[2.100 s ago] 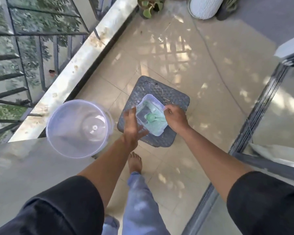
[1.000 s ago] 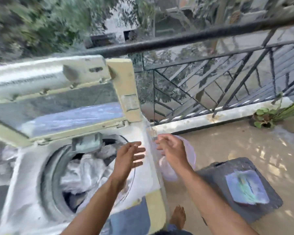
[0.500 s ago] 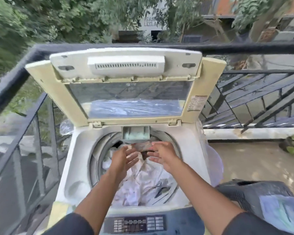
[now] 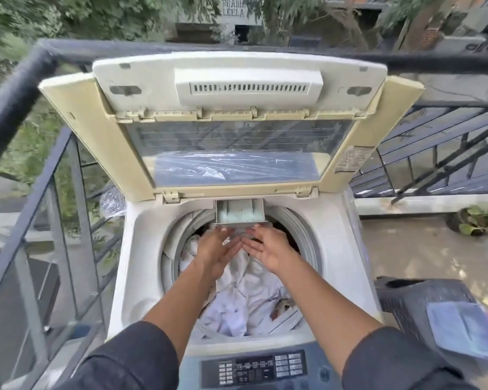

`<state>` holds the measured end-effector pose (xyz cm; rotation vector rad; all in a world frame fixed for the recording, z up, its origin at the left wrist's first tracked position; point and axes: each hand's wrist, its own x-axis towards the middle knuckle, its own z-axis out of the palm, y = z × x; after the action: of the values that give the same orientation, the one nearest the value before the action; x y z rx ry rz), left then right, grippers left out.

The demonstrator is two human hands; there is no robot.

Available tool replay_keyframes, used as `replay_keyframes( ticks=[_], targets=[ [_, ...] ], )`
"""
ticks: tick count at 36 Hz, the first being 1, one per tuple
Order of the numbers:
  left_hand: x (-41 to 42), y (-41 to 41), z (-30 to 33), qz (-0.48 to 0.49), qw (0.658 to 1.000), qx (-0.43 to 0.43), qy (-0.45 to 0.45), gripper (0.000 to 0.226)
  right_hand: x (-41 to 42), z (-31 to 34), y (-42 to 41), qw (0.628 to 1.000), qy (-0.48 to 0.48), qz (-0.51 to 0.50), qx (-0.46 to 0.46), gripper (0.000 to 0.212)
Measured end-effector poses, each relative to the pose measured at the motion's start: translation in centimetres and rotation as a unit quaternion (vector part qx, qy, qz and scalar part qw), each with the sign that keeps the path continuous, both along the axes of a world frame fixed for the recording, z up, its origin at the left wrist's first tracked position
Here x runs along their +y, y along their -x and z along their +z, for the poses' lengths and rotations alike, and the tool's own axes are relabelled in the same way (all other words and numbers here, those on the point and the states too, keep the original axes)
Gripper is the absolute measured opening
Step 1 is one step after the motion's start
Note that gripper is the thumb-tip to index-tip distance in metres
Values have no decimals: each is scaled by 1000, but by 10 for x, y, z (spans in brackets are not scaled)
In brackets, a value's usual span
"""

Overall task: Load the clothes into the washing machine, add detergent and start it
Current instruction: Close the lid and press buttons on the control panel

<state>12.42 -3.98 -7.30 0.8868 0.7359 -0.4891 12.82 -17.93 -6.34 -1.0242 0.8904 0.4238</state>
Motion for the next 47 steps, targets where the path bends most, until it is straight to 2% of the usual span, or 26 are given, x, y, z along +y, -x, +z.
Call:
replay_keyframes(
  ticks=[4, 10, 19, 24, 32, 39, 43, 47],
  targets=[
    [2, -4, -10, -3, 1000, 6, -15, 19, 2, -2, -1, 1000, -4, -10, -7, 29],
    [1, -13, -14, 29, 999, 10, -18, 35, 1, 1, -9, 1000, 3, 14, -12, 10],
    [-1, -27, -10, 30, 999, 8, -36, 38, -1, 3, -25, 999, 28, 29, -19, 13],
    [0, -30, -10, 18, 998, 10, -51, 37, -2, 1, -29, 999, 39, 17, -24, 24],
    [0, -29, -13, 30, 998, 5, -49, 35, -1, -2, -28, 998, 47, 21, -23, 11],
    [2, -38, -9, 44, 998, 3, -39, 28, -1, 1, -30, 998, 52, 21, -33, 15],
    [3, -45, -8, 38, 998, 1, -48, 42, -1, -3, -40, 998, 59, -3, -32, 21],
    [2, -51, -6, 27, 997, -1, -67, 39, 1, -7, -49, 997, 63, -9, -32, 17]
  ],
)
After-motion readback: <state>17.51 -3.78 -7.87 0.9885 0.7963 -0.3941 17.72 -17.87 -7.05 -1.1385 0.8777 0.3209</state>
